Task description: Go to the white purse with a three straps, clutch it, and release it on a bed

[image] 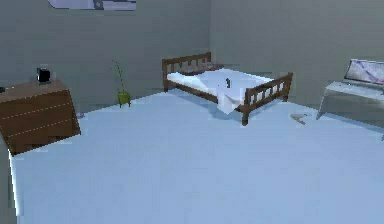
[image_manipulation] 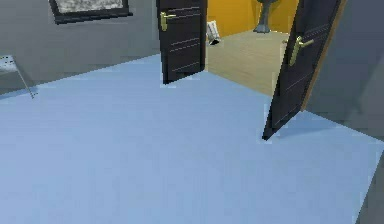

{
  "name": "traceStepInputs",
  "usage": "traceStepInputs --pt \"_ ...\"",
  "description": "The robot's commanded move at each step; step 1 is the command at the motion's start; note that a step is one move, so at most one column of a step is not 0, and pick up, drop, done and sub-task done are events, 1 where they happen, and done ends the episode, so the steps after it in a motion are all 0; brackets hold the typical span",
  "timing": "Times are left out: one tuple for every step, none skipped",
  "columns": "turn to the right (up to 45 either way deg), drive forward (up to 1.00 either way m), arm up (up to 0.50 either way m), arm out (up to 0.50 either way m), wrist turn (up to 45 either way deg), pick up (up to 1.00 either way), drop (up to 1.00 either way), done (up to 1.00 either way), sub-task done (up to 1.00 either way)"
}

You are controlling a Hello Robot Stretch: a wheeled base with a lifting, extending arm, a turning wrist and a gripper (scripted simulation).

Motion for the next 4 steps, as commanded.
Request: traceStepInputs --pt "-45.0 0.00 0.00 0.00 0.0 0.00 0.00 0.00 0.00" --pt "45.0 0.00 0.00 0.00 0.0 0.00 0.00 0.00 0.00" --pt "-3.0 0.00 0.00 0.00 0.0 0.00 0.00 0.00 0.00" --pt "-3.0 0.00 0.00 0.00 0.0 0.00 0.00 0.00 0.00"
